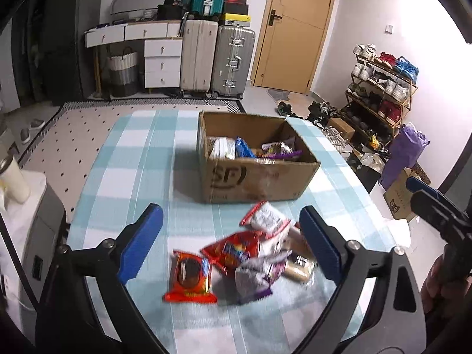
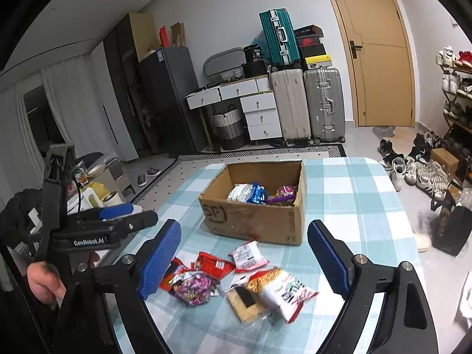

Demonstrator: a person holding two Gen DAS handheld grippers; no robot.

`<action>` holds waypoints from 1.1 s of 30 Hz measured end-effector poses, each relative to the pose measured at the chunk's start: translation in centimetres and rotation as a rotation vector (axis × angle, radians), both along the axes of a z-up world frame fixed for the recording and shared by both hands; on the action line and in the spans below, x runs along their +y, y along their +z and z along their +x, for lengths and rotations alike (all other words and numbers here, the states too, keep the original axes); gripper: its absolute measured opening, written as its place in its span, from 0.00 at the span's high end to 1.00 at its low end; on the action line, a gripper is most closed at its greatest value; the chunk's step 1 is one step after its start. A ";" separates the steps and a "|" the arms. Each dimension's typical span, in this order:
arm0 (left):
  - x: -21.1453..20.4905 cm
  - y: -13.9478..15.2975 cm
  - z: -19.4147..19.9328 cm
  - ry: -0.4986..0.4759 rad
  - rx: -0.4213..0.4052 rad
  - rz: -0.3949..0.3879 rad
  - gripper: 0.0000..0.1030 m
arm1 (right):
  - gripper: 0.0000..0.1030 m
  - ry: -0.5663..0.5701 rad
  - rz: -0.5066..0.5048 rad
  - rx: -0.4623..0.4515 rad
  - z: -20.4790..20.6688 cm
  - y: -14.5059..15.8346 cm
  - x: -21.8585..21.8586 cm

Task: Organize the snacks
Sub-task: 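Move both tools back toward the remaining snack pile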

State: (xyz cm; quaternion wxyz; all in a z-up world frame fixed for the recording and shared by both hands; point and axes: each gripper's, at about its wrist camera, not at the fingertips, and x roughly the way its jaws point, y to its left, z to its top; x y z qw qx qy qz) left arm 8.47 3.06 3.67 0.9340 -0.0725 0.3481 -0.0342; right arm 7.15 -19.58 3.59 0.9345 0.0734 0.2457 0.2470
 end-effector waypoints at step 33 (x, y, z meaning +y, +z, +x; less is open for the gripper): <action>-1.9 -9.8 -2.5 -0.021 0.018 0.062 0.01 | 0.07 -0.060 0.015 0.217 0.8 -11.4 -1.4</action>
